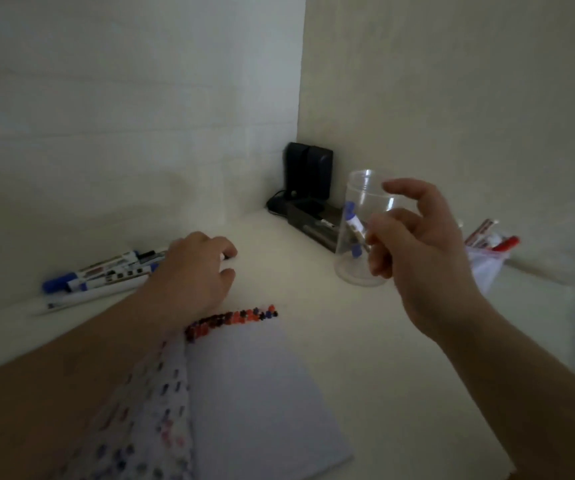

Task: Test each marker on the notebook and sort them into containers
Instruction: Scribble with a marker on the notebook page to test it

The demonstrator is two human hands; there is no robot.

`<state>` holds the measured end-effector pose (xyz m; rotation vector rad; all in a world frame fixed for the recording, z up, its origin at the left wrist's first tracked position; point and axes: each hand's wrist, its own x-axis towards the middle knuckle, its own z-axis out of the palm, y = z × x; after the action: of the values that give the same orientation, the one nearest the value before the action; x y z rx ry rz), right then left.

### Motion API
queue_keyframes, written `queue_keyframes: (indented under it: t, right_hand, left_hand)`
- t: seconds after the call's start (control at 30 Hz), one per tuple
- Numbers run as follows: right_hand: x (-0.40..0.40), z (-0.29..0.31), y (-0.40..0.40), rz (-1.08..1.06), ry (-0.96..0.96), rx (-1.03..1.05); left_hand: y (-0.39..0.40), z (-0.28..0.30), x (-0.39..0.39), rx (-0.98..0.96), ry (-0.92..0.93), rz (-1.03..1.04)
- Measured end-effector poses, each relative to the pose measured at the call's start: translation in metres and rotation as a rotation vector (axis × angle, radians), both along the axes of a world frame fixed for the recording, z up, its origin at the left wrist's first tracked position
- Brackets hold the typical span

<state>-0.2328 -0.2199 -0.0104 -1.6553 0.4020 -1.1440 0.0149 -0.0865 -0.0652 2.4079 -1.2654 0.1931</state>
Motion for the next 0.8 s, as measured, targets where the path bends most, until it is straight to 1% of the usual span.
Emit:
queue_keyframes:
  t: [0.07,0.17,0.23,0.3,0.37,0.43,0.47,0.5,0.57,0.6,0.63,0.67,0.73,0.77,0.8]
  right_hand:
    - [0.034,-0.009,0.015,0.123,0.100,-0.055]
    - [0.083,-0.020,0.024,0.231,0.234,-0.108]
    - [0.109,-0.029,0.025,0.264,0.298,-0.132]
    - [0.122,-0.045,0.022,0.246,0.336,-0.191]
    - [0.124,-0.059,0.017,0.229,0.418,-0.320]
    - [0.122,-0.068,0.014,0.232,0.543,-0.528]
    - [0.121,-0.070,0.015,0.236,0.560,-0.594]
    - [0.120,-0.071,0.016,0.236,0.544,-0.609]
    - [0.117,-0.070,0.020,0.237,0.484,-0.546]
    - [0.117,-0.068,0.022,0.253,0.450,-0.446]
    - [0.116,-0.065,0.025,0.314,0.406,-0.289]
    - [0.116,-0.061,0.028,0.405,0.355,-0.105]
    - [0.115,-0.058,0.032,0.563,0.278,0.217]
    - [0.115,-0.056,0.034,0.603,0.252,0.303]
    - [0.115,-0.056,0.038,0.631,0.240,0.347]
  left_hand:
    - [0.003,-0.008,0.023,0.064,-0.012,0.097]
    - [-0.001,-0.015,0.036,0.247,-0.059,0.146]
    - [-0.001,-0.015,0.036,0.265,-0.031,0.143]
    - [0.005,-0.010,0.033,0.218,0.030,0.099]
    - [0.016,0.003,0.021,0.111,0.156,0.025]
    - [0.029,0.019,0.002,-0.005,0.345,-0.070]
    - [0.036,0.026,-0.009,-0.045,0.452,-0.117]
    - [0.042,0.030,-0.017,-0.076,0.545,-0.171]
    - [0.052,0.033,-0.026,-0.185,0.629,-0.277]
    - [0.057,0.032,-0.028,-0.269,0.613,-0.299]
    - [0.061,0.029,-0.025,-0.337,0.521,-0.287]
    - [0.065,0.024,-0.019,-0.352,0.361,-0.273]
    - [0.069,0.014,-0.015,-0.245,0.059,-0.293]
    - [0.069,0.008,-0.015,-0.173,-0.006,-0.331]
    - [0.069,-0.001,-0.017,-0.133,-0.022,-0.374]
